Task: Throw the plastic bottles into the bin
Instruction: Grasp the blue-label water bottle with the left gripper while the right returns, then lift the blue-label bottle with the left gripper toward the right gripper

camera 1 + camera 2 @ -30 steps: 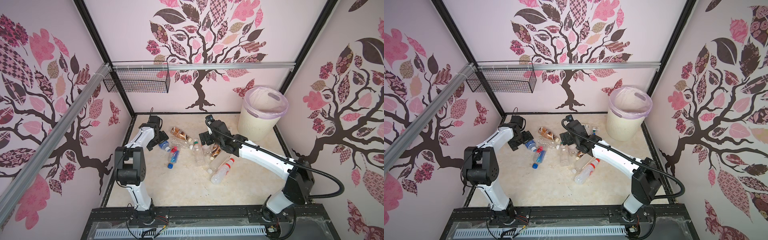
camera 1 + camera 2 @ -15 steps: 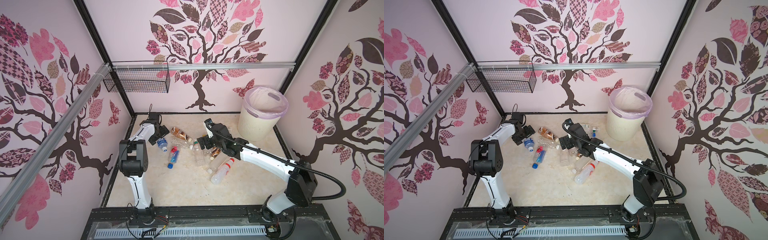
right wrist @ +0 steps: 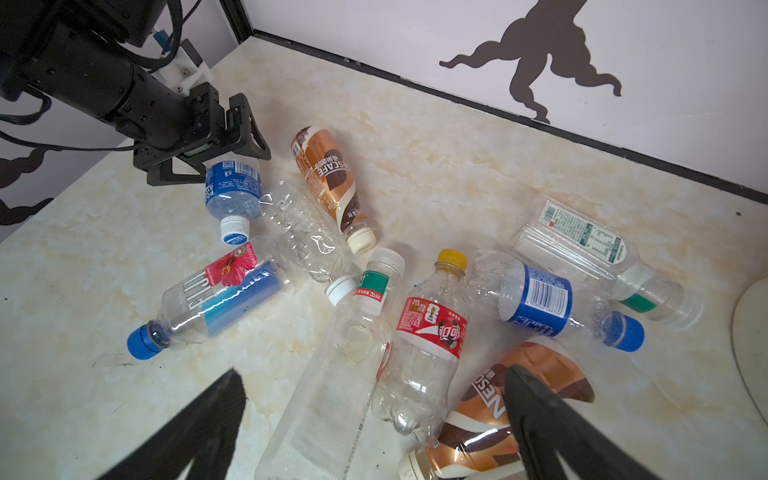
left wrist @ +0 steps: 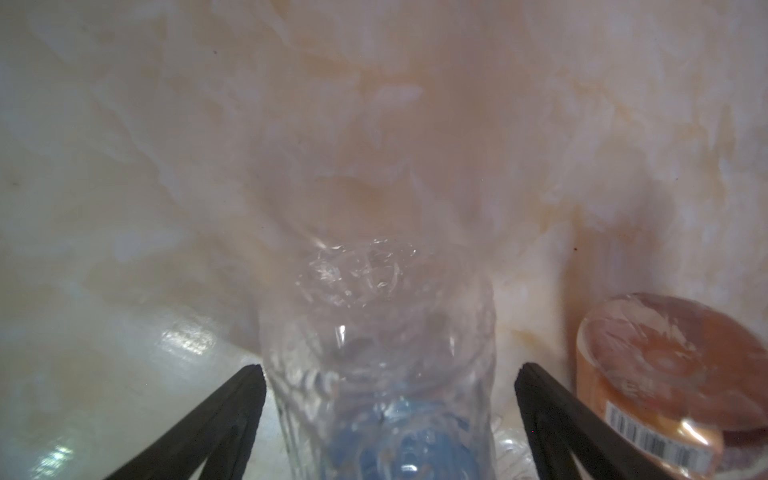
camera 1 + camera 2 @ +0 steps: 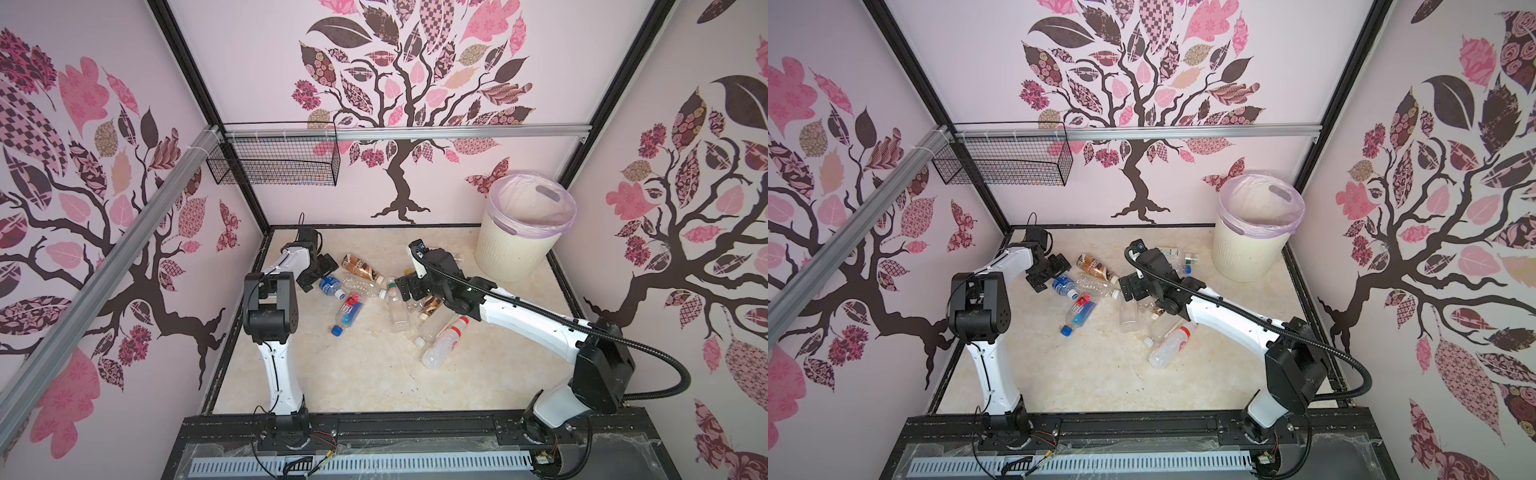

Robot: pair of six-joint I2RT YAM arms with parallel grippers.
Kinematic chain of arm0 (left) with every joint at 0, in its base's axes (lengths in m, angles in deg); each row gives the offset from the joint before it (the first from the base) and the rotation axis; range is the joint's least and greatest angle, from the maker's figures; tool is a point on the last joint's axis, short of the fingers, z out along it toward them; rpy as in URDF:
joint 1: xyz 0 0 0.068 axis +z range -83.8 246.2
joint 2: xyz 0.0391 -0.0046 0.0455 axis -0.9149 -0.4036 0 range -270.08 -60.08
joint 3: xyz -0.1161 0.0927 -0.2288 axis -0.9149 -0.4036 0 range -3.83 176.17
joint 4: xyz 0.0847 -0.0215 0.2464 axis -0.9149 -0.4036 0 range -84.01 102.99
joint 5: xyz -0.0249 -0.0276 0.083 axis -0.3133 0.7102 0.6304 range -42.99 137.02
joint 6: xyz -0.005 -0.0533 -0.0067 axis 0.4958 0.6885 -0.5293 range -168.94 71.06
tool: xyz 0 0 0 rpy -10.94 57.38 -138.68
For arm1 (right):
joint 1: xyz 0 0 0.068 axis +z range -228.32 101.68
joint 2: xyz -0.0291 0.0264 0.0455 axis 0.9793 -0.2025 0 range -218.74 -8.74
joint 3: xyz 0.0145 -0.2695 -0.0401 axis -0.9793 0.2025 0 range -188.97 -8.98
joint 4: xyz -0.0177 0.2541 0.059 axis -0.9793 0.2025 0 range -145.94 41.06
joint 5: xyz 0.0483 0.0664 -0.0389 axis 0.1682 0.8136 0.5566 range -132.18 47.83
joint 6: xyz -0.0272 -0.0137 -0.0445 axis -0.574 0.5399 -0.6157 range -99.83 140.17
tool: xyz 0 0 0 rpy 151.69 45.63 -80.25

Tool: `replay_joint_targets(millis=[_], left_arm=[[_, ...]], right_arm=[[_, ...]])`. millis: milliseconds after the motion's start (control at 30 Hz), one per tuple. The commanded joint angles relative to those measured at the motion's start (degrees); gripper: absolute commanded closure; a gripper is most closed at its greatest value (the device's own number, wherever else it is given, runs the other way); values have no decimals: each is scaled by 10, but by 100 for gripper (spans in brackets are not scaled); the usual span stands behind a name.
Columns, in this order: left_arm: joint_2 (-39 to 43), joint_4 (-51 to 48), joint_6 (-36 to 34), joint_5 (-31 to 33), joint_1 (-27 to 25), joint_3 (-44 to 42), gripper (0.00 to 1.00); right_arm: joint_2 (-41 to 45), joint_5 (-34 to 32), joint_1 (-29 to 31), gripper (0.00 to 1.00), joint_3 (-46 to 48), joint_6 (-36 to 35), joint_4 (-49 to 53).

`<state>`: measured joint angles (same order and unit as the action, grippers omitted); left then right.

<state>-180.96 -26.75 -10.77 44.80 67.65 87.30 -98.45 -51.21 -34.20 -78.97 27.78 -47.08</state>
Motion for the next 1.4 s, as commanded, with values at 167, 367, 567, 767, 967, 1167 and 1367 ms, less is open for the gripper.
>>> replay_joint_targets(millis=[167, 367, 567, 767, 967, 1167, 1367], left_arm=[[-7, 10, -2, 3, 0, 16, 18], [11, 9, -17, 9, 0, 0, 35], [75, 4, -29, 10, 0, -14, 43], [177, 37, -20, -31, -9, -45, 44], [248, 55, -5, -37, -84, -36, 44], [273, 78, 26, -42, -169, -9, 43], [280, 104, 58, -51, -234, 11, 43]], right_arm=[[14, 14, 2, 0, -5, 13, 13], [16, 19, 1, 0, -5, 18, 13], [18, 30, 1, 1, -7, 33, 8], [21, 62, 1, 0, -25, 62, 0], [34, 89, 1, 1, -44, 82, -10], [69, 103, -7, 1, -57, 107, -13], [92, 141, -35, 0, -50, 135, -31]])
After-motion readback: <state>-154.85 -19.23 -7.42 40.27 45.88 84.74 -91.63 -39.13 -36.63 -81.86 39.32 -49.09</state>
